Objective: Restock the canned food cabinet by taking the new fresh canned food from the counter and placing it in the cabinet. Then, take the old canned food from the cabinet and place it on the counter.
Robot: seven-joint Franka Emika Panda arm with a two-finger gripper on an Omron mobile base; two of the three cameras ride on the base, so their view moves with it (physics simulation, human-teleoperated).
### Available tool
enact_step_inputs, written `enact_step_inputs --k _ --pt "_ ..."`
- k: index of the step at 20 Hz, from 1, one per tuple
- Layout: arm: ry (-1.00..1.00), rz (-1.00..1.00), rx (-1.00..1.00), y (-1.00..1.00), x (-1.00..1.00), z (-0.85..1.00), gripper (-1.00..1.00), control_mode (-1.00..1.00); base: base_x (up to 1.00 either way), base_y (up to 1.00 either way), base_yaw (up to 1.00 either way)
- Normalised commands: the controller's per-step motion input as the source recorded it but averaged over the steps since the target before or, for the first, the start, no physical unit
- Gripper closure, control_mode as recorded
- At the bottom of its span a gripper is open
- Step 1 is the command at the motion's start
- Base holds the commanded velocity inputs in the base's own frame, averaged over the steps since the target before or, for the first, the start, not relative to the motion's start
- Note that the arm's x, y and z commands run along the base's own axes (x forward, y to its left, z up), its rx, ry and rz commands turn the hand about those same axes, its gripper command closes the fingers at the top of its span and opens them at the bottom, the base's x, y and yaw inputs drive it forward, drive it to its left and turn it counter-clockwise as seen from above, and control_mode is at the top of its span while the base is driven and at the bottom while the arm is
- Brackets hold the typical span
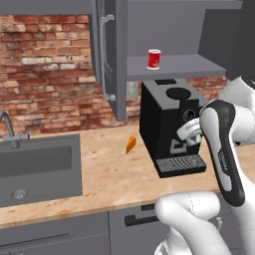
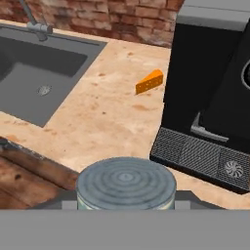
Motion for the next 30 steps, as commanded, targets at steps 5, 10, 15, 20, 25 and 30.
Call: enact_step_inputs --k 5,10,15,20,25,30 --pt "0.09 0.3 0.04 0.57 0.17 -0.74 1.0 -1.0 0.0 0.0 0.0" --pt "0.03 0.21 0.04 0.61 0.26 -0.48 1.0 -1.0 0.0 0.0 0.0" --pt "0.01 0.16 0.0 0.5 0.37 -0.33 1.0 -1.0 0.0 0.0 0.0" --pt "0.01 0.13 0.0 0.49 0.37 -0.39 1.0 -1.0 0.0 0.0 0.0" --pt "0.0 0.09 0.08 0.39 0.3 -0.4 1.0 -1.0 0.0 0.0 0.0" --pt "0.0 0.07 0.13 0.25 0.23 -0.51 1.0 -1.0 0.0 0.0 0.0"
